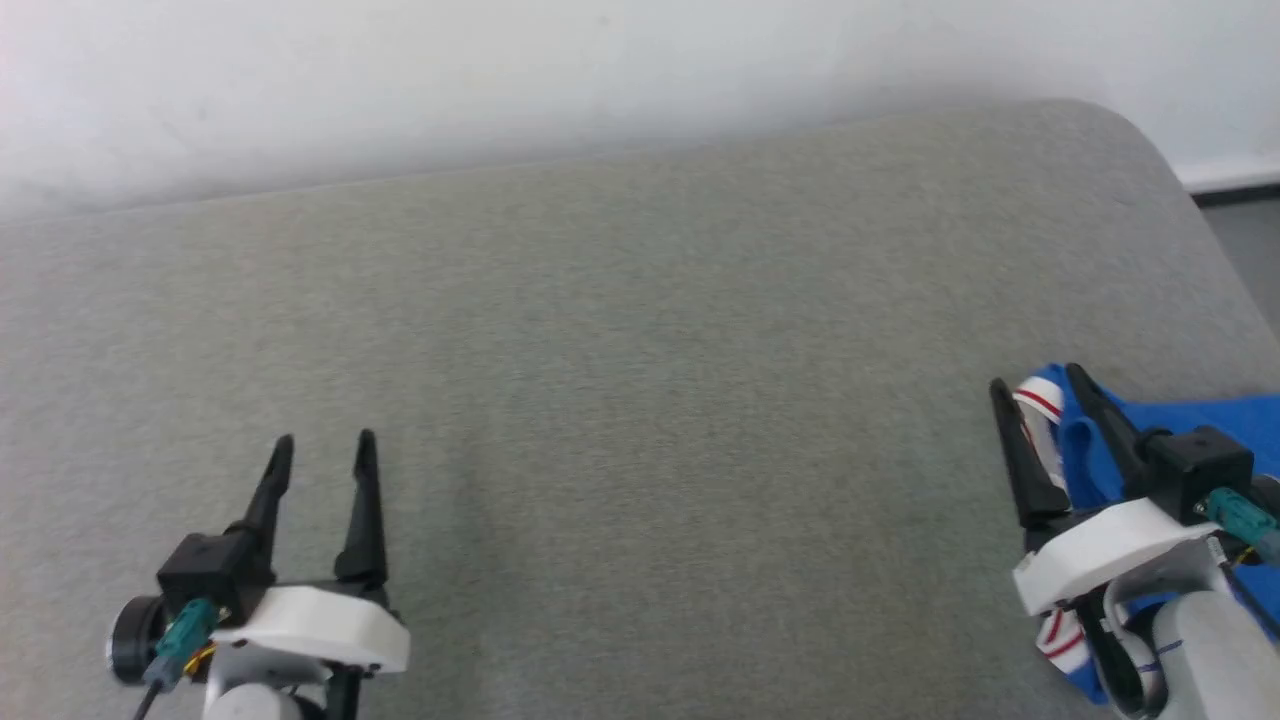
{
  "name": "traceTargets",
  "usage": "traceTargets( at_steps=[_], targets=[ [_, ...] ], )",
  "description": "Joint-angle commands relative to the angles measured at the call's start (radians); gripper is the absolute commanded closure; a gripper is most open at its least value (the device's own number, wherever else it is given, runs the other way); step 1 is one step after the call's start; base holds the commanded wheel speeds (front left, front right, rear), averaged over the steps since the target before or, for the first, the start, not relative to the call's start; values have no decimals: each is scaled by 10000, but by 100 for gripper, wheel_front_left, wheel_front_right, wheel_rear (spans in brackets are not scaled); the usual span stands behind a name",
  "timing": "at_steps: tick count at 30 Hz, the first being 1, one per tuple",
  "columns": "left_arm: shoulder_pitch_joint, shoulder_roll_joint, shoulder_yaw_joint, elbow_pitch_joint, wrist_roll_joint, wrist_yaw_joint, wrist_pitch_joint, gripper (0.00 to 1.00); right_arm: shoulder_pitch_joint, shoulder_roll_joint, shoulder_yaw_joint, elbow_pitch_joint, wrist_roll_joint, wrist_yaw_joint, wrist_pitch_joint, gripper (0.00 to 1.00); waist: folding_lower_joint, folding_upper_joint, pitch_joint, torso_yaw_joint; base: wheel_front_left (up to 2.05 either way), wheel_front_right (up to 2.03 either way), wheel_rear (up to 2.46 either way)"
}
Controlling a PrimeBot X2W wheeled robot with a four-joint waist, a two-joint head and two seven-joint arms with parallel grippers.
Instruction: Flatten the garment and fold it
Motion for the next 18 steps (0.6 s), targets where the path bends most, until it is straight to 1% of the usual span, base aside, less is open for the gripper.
traceTargets(
  at_steps=[1, 4, 5, 12, 15, 18],
  targets=[
    [235, 84, 165, -23, 87, -40, -45, 0, 221, 178, 9, -364, -36, -9, 22, 0, 0, 0, -496, 685, 0, 0, 0],
    [505, 72, 683, -223, 106, 7, -46, 0, 541, 560, 49, -1124, -67, -9, 141, 0, 0, 0, -656, 909, 0, 0, 0],
    [639, 122, 770, -209, 132, -47, -47, 0, 662, 669, 33, -1347, -112, -9, 177, 0, 0, 0, -710, 962, 0, 0, 0],
    [1179, 366, 1261, -266, 326, -573, -48, 0, 1834, 1403, -302, -2614, -565, -9, 344, 0, 0, 0, -1087, 1236, 0, 0, 0],
    [1456, 419, 1358, -239, 429, -799, -48, 0, 2429, 1597, -453, -3043, -794, -9, 462, 0, 0, 0, -1198, 1242, 0, 0, 0],
    [1719, 350, 1358, -163, 488, -1020, -48, 0, 2945, 1704, -619, -3331, -1026, -9, 591, 0, 0, 0, -1365, 1211, 0, 0, 0]
  ],
)
